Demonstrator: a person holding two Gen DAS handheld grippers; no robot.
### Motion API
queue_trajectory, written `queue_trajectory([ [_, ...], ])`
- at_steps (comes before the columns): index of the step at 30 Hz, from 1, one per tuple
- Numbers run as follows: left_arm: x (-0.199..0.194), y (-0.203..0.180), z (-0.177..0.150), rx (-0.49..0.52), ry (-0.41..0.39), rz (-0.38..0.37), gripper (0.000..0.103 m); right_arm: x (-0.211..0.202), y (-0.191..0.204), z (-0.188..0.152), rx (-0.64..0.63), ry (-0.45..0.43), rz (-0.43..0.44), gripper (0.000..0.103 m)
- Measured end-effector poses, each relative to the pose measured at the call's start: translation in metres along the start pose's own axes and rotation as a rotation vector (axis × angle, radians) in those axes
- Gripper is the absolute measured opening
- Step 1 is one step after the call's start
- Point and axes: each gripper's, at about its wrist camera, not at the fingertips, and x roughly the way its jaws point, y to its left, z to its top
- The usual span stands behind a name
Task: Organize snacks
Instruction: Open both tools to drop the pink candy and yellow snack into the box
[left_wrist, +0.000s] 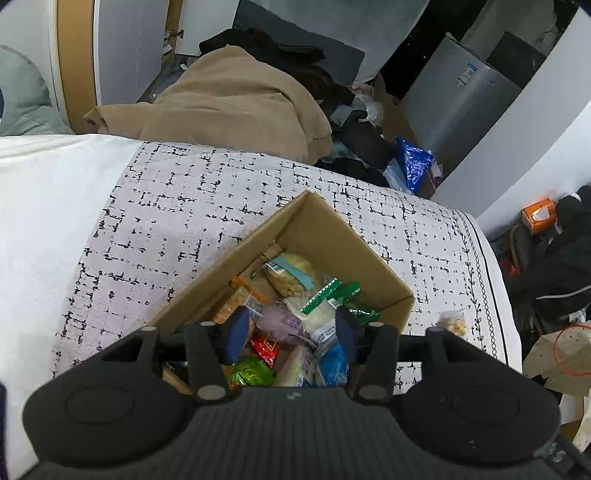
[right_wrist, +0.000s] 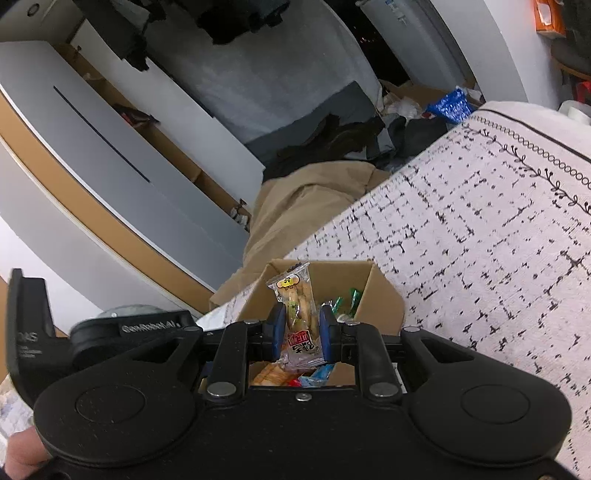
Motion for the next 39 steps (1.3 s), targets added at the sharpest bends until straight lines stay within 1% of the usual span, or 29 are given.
queue_trajectory([
  [7,-0.003,0.008,0.006,-0.006,0.014,-0.018,0.060,0.014,0.014,0.002,0.016,0.009,-0.036,0.019],
  [9,-0.006,0.013,0.009,-0.014,0.016,-0.018,0.068,0.019,0.019,0.001,0.026,0.014,-0.042,0.019],
  [15,-0.019,0.025,0.013,-0.027,0.021,-0.035,0.073,0.027,0.039,0.008,0.023,0.019,-0.045,0.021],
  [18,-0.026,0.029,0.014,-0.041,0.024,-0.038,0.080,0.026,0.050,0.014,0.017,0.026,-0.043,0.034],
  [19,-0.028,0.030,0.014,-0.043,0.025,-0.039,0.080,0.023,0.053,0.015,0.019,0.024,-0.042,0.044],
  [20,-0.030,0.031,0.015,-0.044,0.028,-0.042,0.081,0.021,0.056,0.016,0.012,0.018,-0.051,0.047],
  [24,-0.038,0.037,0.017,-0.041,0.045,-0.046,0.082,0.007,0.064,0.018,-0.003,0.017,-0.092,0.047],
  [28,-0.050,0.039,0.018,-0.032,0.040,-0.045,0.083,-0.011,0.074,0.019,-0.026,0.006,-0.133,0.054],
  [31,-0.058,0.038,0.018,-0.017,0.043,-0.046,0.086,-0.022,0.078,0.019,-0.024,0.009,-0.135,0.054],
  [32,-0.061,0.037,0.018,-0.008,0.044,-0.051,0.087,-0.025,0.080,0.018,-0.025,0.009,-0.138,0.055],
  [33,-0.065,0.036,0.018,0.002,0.043,-0.052,0.087,-0.029,0.082,0.017,-0.035,0.006,-0.148,0.057],
  [35,-0.072,0.035,0.017,0.017,0.036,-0.051,0.087,-0.036,0.086,0.016,-0.049,-0.004,-0.168,0.066],
  [36,-0.075,0.034,0.016,0.024,0.032,-0.054,0.087,-0.040,0.087,0.014,-0.051,-0.010,-0.175,0.068],
  [38,-0.082,0.033,0.015,0.036,0.026,-0.057,0.088,-0.049,0.090,0.011,-0.051,-0.019,-0.188,0.076],
  [39,-0.085,0.032,0.014,0.043,0.023,-0.059,0.088,-0.053,0.091,0.010,-0.050,-0.023,-0.195,0.077],
])
